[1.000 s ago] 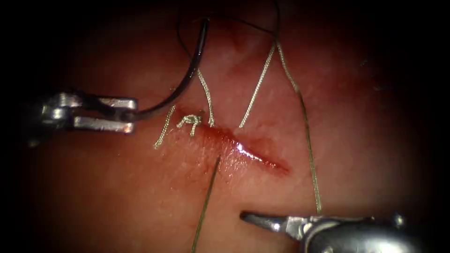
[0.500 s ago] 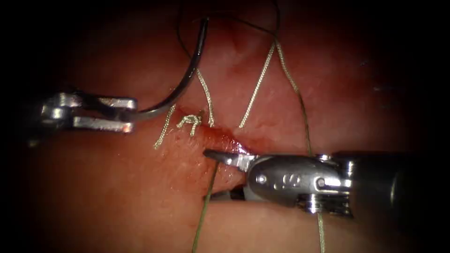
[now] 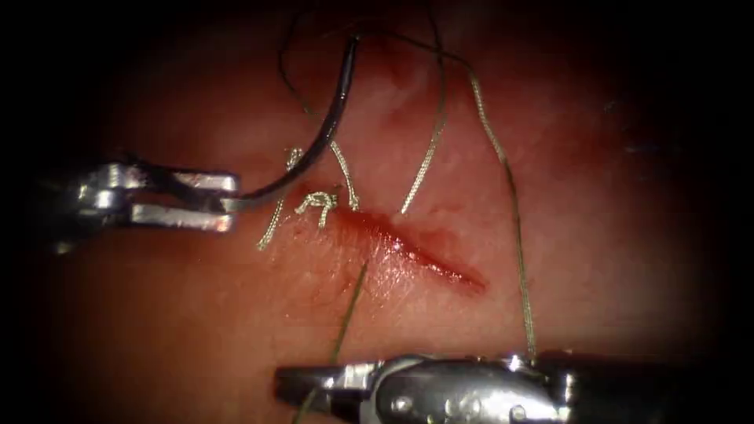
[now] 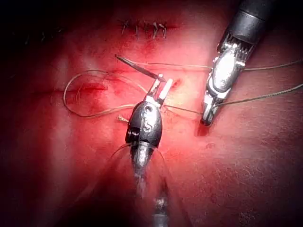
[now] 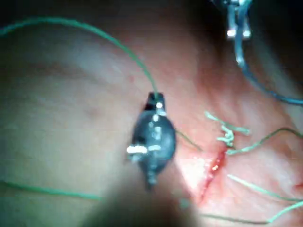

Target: Wound Closure

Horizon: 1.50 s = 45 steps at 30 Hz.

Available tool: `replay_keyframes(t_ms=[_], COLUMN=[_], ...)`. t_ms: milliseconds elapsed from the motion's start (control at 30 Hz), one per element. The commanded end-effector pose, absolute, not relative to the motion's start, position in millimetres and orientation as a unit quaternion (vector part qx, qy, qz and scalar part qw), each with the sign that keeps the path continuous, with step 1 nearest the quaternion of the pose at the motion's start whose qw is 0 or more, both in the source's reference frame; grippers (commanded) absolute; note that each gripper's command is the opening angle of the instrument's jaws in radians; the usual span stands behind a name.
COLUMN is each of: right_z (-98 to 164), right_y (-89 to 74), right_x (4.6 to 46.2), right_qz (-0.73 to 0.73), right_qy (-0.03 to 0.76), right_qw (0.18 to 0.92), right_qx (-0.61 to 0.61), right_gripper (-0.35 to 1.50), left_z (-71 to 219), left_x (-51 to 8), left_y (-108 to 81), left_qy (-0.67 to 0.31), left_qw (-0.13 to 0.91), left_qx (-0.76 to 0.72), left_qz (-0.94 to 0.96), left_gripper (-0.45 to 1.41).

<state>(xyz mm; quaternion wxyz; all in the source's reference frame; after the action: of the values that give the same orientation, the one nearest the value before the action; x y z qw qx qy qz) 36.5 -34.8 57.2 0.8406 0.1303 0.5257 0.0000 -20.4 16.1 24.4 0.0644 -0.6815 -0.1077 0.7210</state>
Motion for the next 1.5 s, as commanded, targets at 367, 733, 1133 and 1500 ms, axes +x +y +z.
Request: replay_keyframes(t_ms=[367, 733, 1133, 1500], right_z=[47.7, 48.6, 60.2, 64.7], right_y=[-45.0, -35.7, -28.1, -27.4], right_x=[42.3, 29.2, 32.4, 36.3], right_qz=[-0.08, 0.024, 0.065, 0.052], right_qy=[0.543, 0.526, 0.531, 0.546], right_qw=[0.817, 0.845, 0.843, 0.834], right_qx=[0.175, 0.09, 0.051, 0.06], right_gripper=[-0.08, 1.26, 1.13, 0.02], left_z=[25.1, 25.1, 25.1, 25.3], left_x=[-20.8, -20.9, -20.9, -20.9], left_y=[16.2, 16.2, 16.2, 16.1], left_qy=[-0.108, -0.107, -0.108, -0.107], left_qw=[0.064, 0.064, 0.064, 0.063], left_qx=[-0.682, -0.682, -0.682, -0.682], left_qz=[0.721, 0.721, 0.721, 0.721], left_gripper=[-0.45, -0.45, -0.45, -0.45])
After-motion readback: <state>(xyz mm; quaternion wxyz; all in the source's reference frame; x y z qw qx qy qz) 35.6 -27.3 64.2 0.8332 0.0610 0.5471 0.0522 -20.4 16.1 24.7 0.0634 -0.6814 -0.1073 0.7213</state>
